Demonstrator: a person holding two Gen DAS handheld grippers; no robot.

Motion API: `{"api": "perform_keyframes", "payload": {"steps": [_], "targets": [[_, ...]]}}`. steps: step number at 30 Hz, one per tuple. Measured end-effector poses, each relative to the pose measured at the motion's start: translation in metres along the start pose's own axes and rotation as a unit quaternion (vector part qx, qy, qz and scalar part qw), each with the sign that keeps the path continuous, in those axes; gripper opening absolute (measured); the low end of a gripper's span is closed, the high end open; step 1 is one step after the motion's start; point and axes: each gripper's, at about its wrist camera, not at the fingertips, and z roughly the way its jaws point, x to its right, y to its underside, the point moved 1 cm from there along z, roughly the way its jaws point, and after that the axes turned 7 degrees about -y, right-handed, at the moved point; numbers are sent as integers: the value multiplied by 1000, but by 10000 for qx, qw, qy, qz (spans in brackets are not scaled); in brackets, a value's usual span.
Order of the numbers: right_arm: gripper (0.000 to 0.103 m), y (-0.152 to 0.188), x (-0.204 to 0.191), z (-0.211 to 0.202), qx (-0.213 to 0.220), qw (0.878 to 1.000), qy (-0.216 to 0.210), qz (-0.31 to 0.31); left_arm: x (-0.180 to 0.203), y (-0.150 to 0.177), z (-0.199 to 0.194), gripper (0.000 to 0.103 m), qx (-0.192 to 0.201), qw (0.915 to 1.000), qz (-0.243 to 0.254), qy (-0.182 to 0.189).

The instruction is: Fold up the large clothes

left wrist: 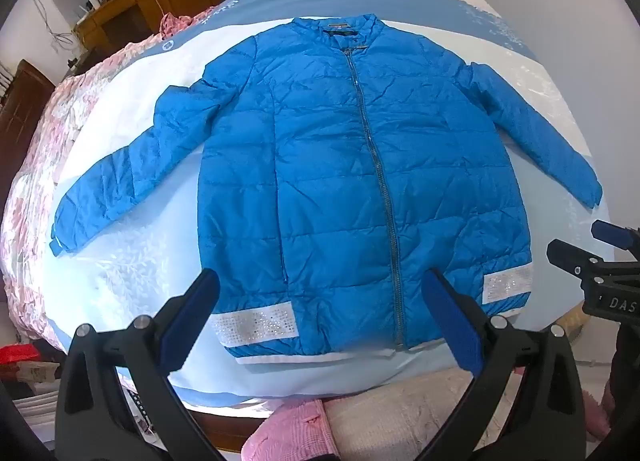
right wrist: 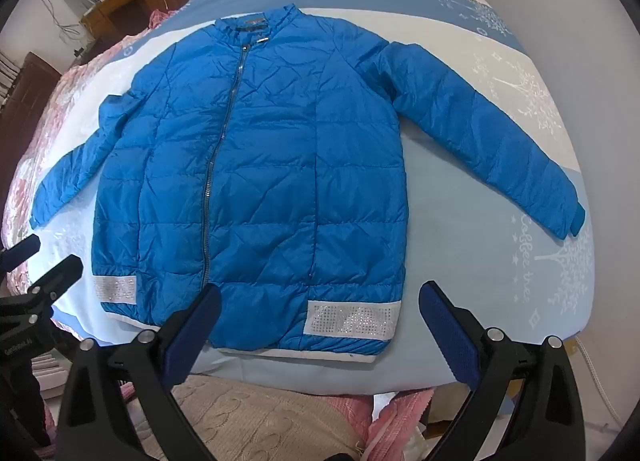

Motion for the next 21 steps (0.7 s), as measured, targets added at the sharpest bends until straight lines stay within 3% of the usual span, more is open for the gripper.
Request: {"api": "perform_keyframes", "payload": {"steps": [21], "targets": [[99, 0, 2, 0, -6, 10000, 9, 5, 0, 0, 0, 100, 9, 10000, 5, -34]]}}
